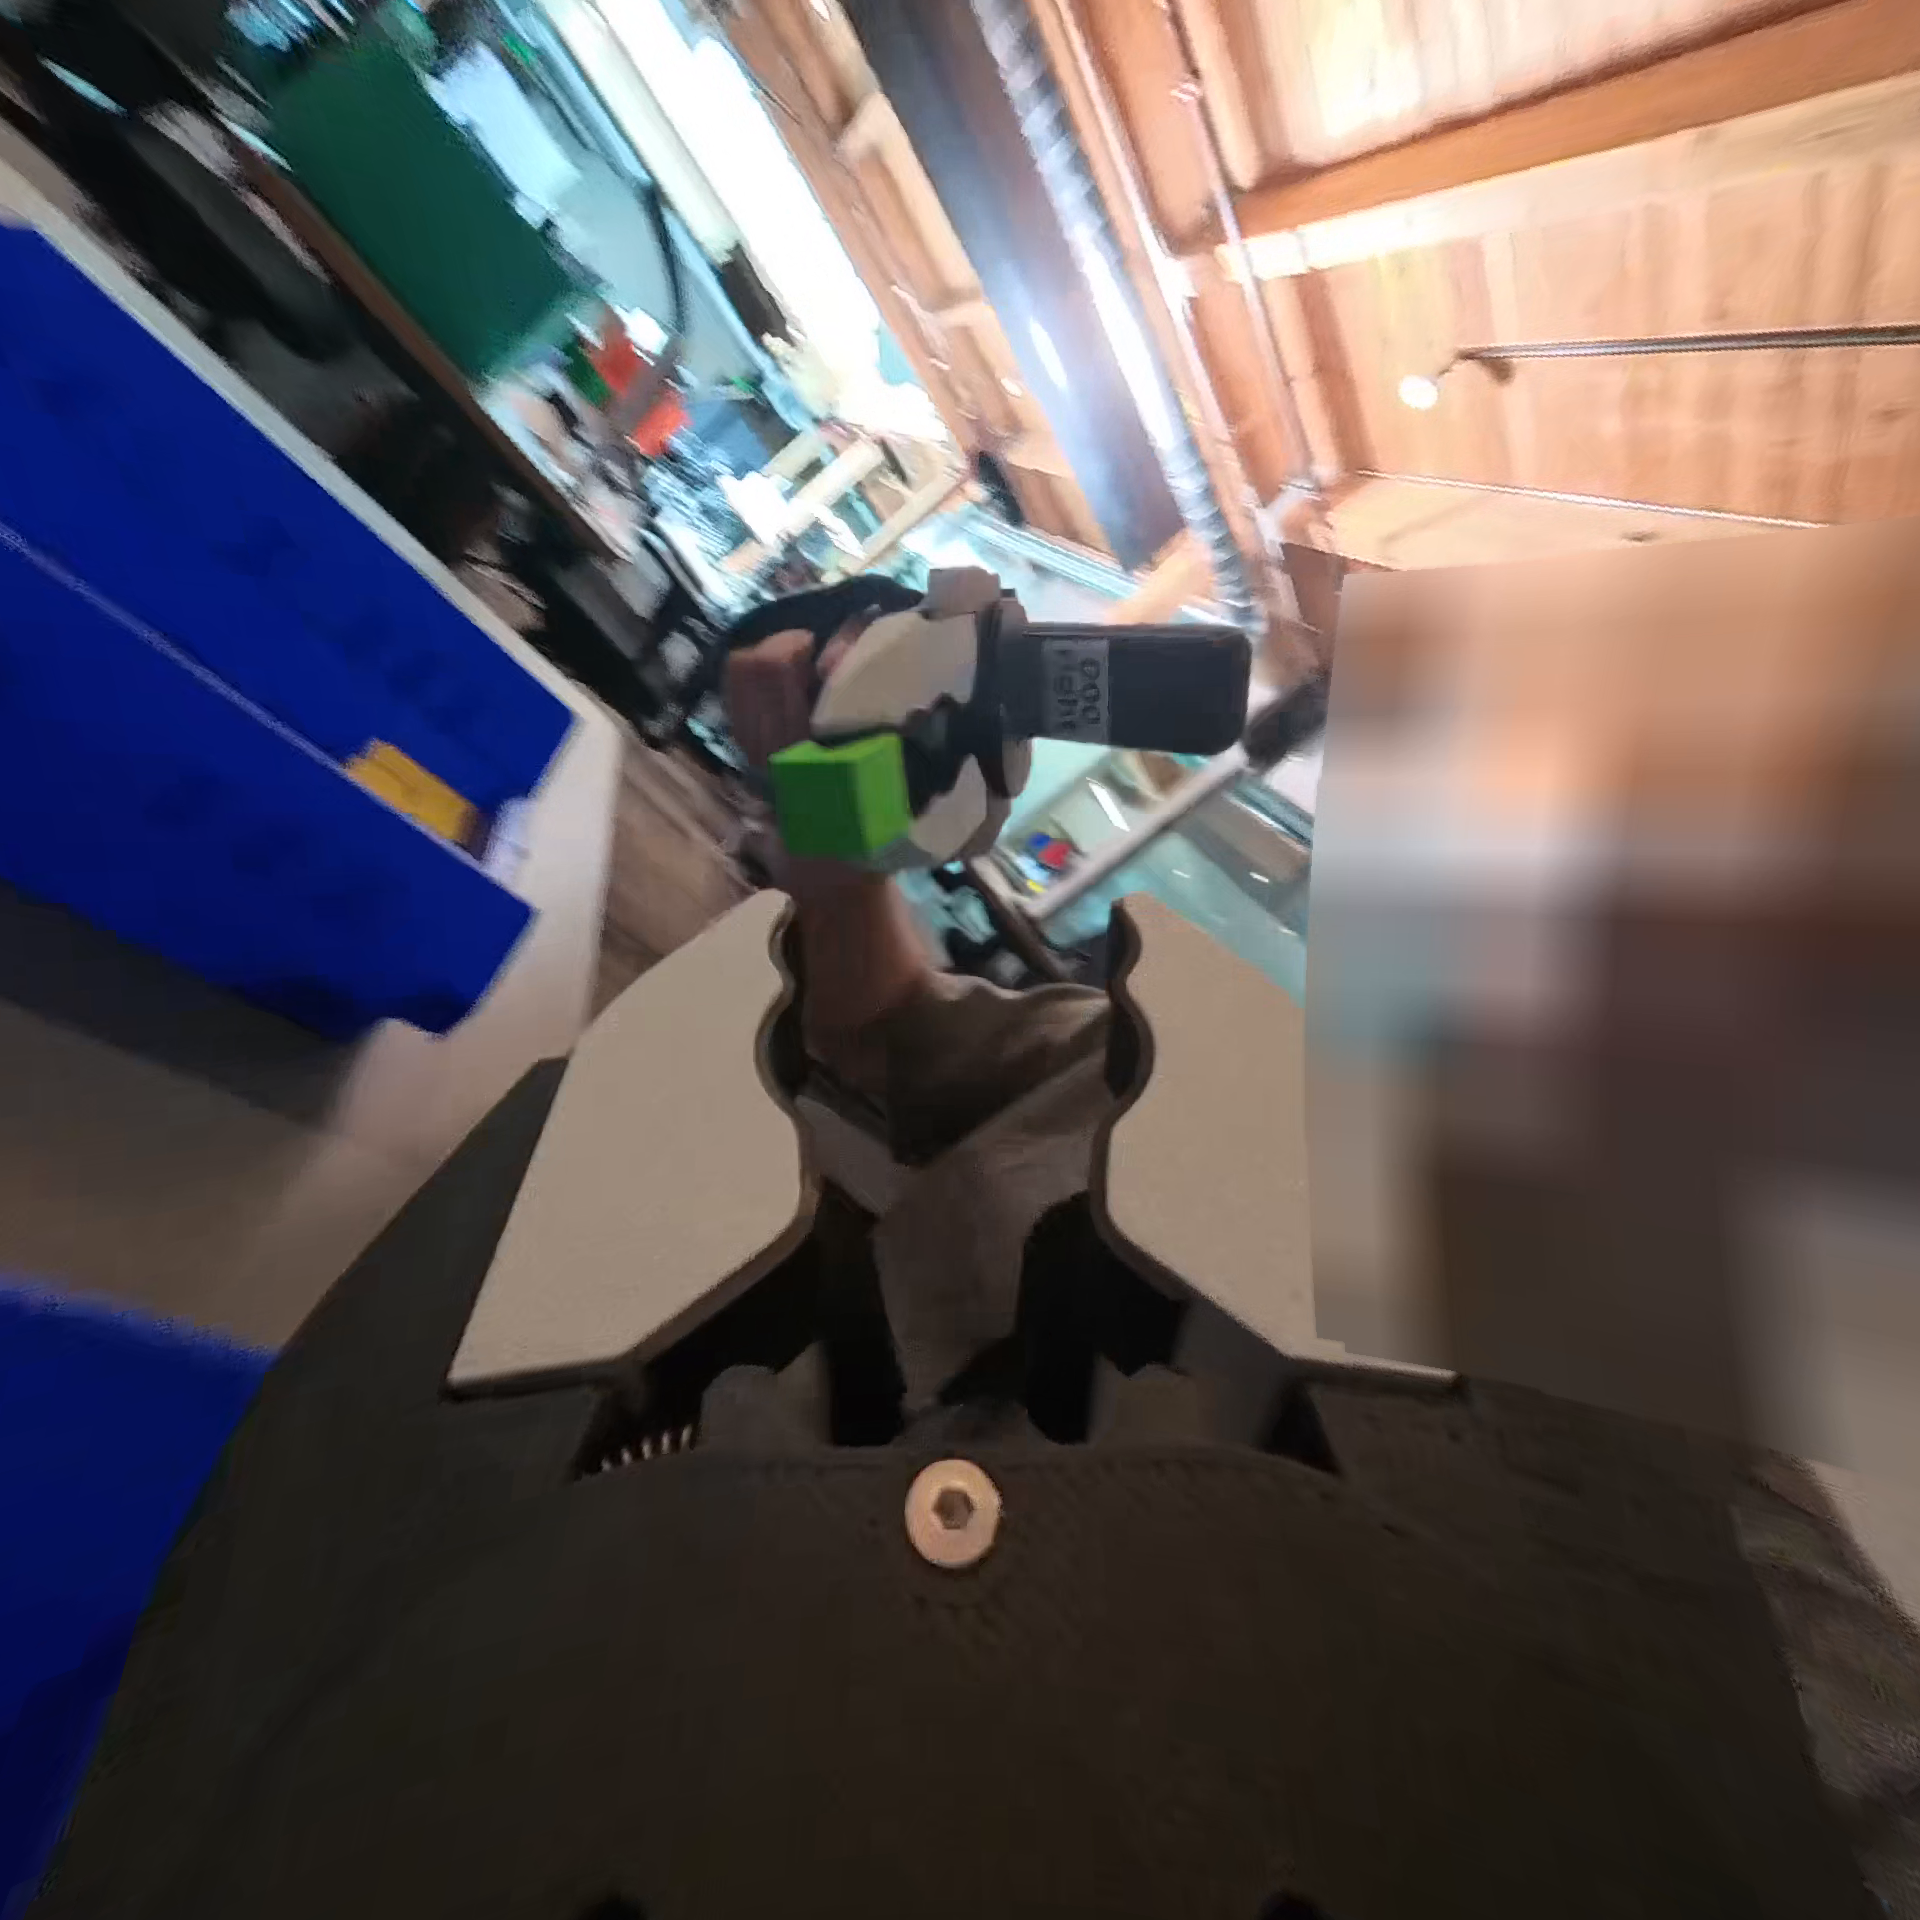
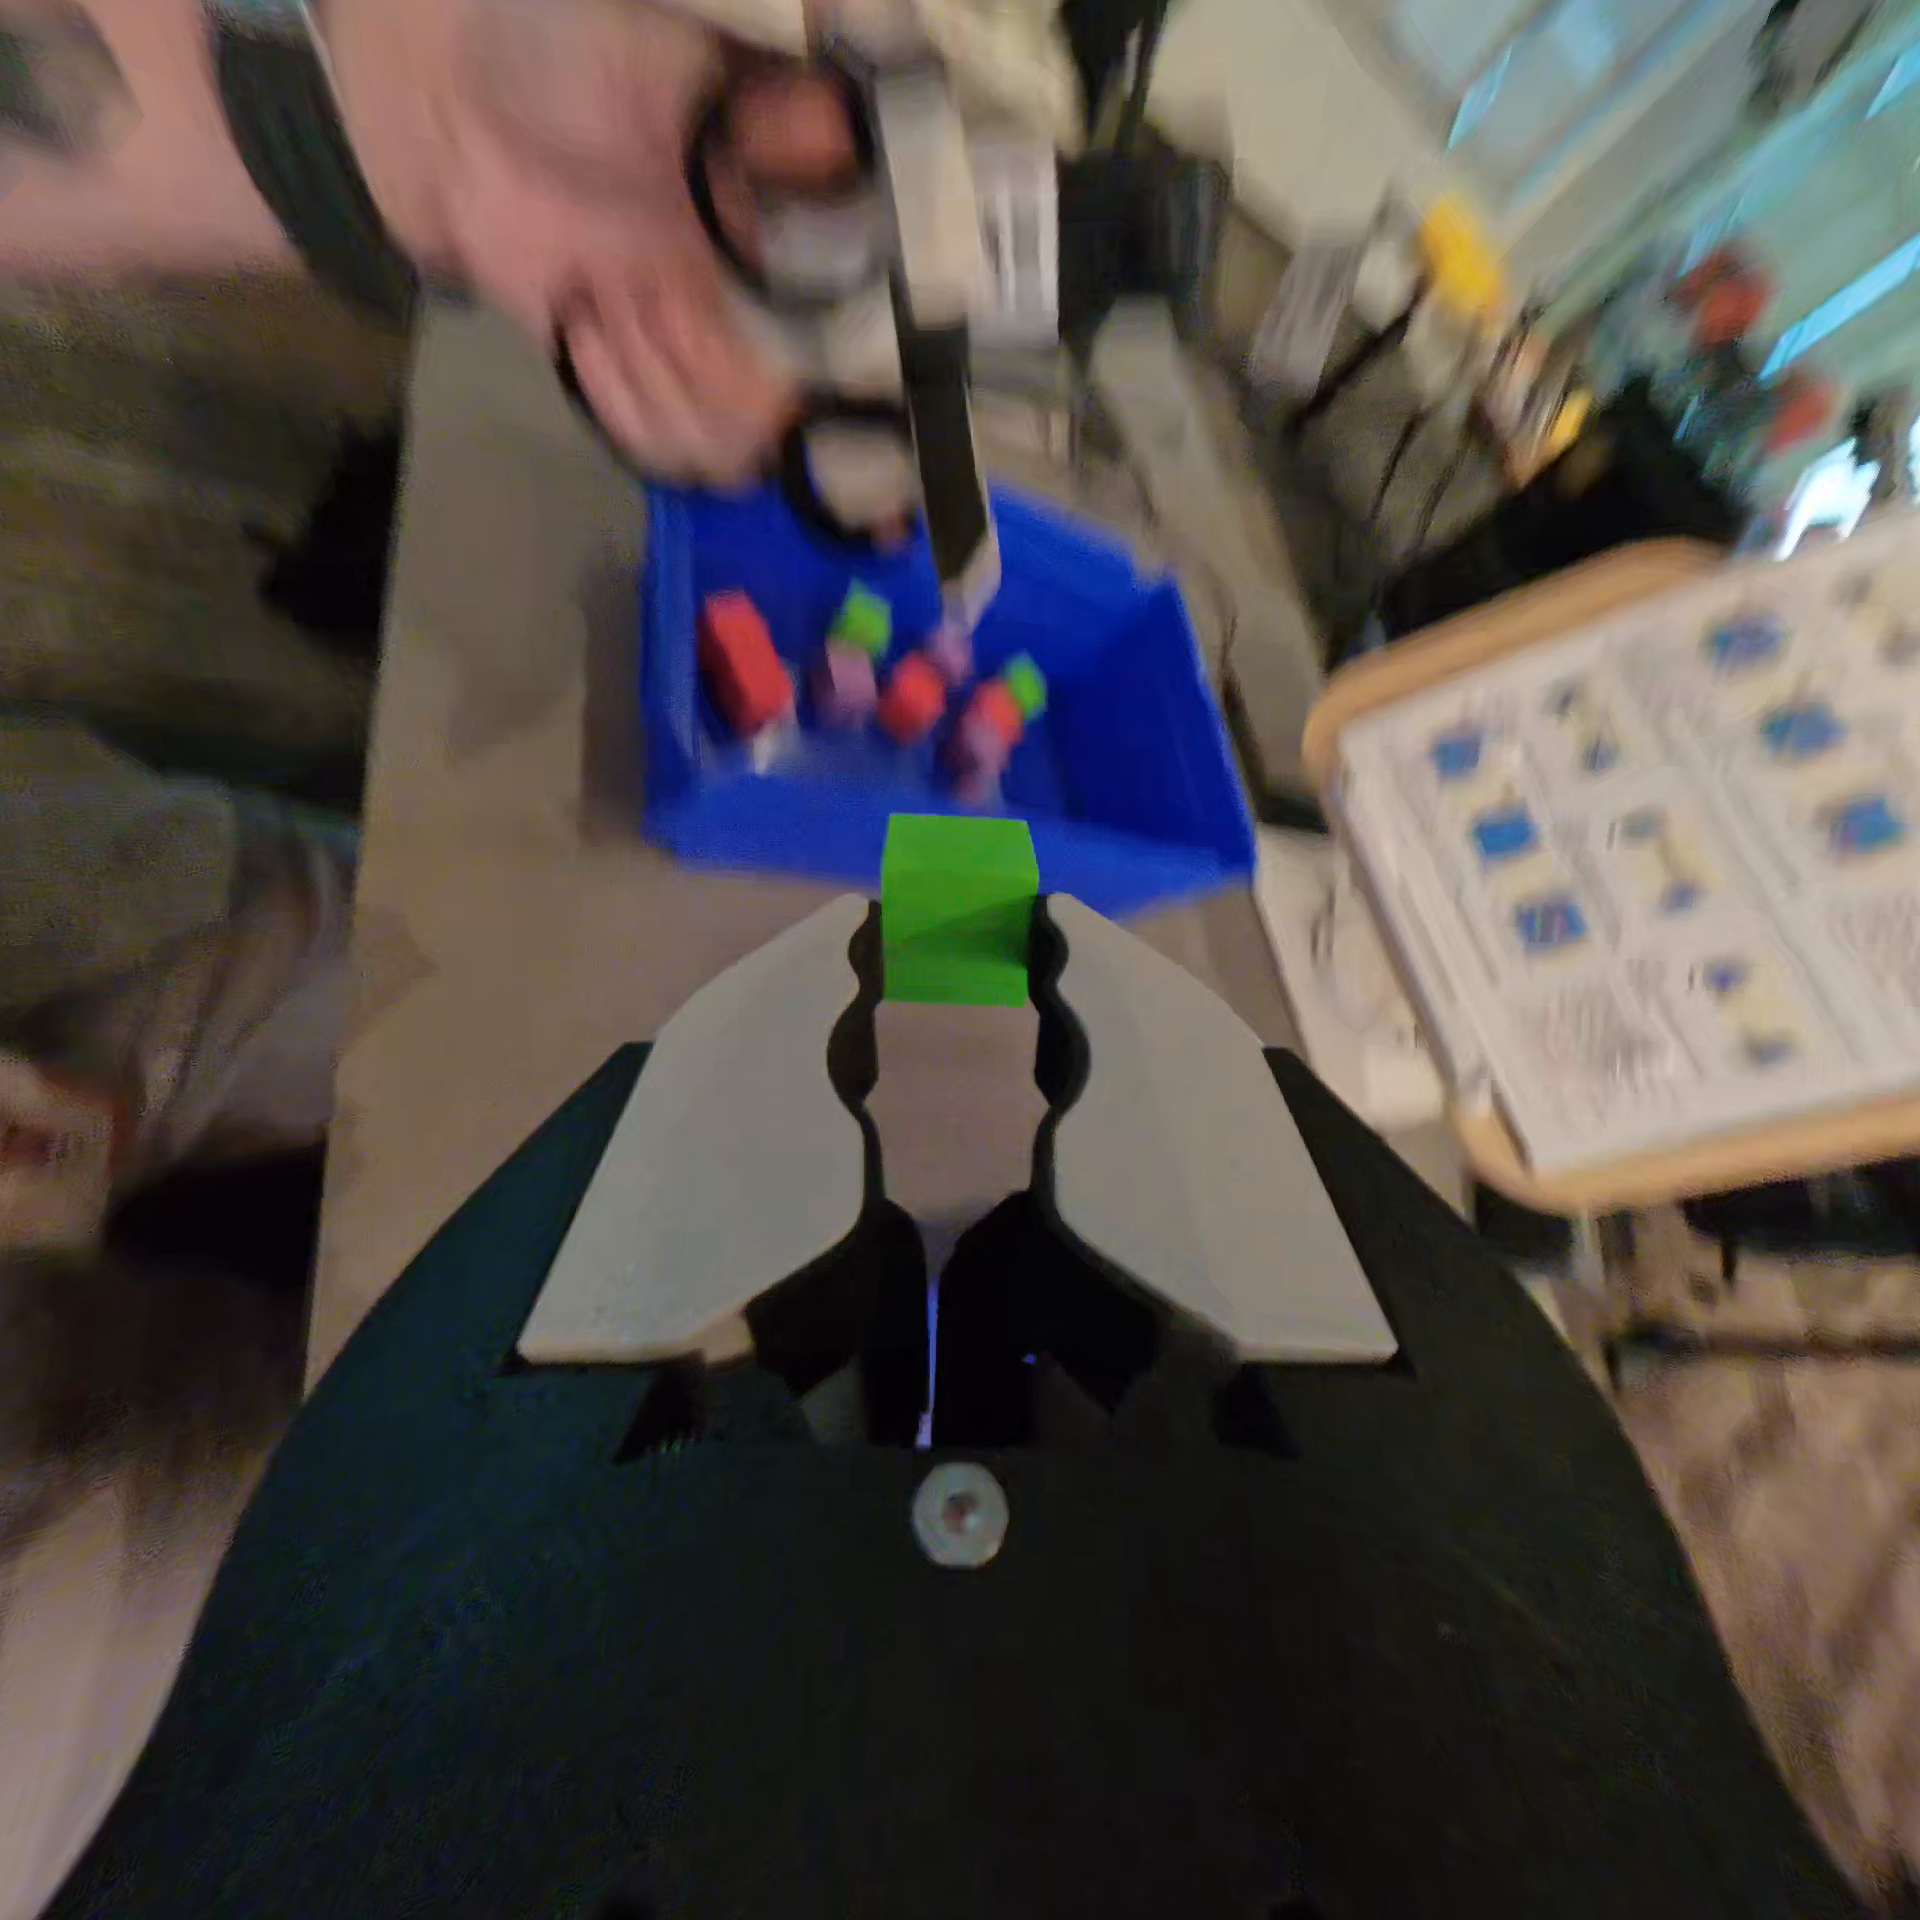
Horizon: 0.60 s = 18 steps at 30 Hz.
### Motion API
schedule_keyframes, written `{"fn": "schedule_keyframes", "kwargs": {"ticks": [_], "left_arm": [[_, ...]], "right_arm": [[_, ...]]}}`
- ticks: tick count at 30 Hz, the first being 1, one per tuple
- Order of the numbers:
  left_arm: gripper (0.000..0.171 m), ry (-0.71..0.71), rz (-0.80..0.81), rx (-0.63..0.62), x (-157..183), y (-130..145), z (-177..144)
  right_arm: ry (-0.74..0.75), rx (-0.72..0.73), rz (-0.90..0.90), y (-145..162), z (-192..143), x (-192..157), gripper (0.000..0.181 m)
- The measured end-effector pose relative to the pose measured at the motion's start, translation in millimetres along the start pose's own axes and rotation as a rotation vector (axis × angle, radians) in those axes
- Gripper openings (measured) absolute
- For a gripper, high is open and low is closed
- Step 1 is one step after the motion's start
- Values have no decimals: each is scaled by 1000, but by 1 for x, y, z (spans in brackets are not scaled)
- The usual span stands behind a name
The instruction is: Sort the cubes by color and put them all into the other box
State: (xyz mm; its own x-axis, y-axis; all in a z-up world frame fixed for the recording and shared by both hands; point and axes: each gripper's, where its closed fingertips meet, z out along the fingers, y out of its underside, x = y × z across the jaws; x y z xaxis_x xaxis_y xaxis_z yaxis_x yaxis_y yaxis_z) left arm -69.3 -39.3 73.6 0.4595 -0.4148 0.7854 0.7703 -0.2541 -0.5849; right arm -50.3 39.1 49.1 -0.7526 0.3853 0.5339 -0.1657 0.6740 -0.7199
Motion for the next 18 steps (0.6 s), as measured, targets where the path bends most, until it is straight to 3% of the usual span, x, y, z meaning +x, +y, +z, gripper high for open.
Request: {"fn": "schedule_keyframes", "kwargs": {"ticks": [1,5,8,11,18], "left_arm": [[55,-52,30,21,-3,-4,-9],[48,-177,94,60,-6,-14,-36],[46,-204,105,71,-3,-16,-46],[47,-252,102,56,-4,-14,-53],[46,-358,108,26,-2,-11,-70]], "right_arm": [[-15,-114,26,29,-9,7,26],[-282,-556,241,154,-30,-11,27],[-457,-687,293,204,-26,-34,27],[-595,-751,307,220,-20,-50,27],[-743,-816,295,233,-8,-65,27]]}}
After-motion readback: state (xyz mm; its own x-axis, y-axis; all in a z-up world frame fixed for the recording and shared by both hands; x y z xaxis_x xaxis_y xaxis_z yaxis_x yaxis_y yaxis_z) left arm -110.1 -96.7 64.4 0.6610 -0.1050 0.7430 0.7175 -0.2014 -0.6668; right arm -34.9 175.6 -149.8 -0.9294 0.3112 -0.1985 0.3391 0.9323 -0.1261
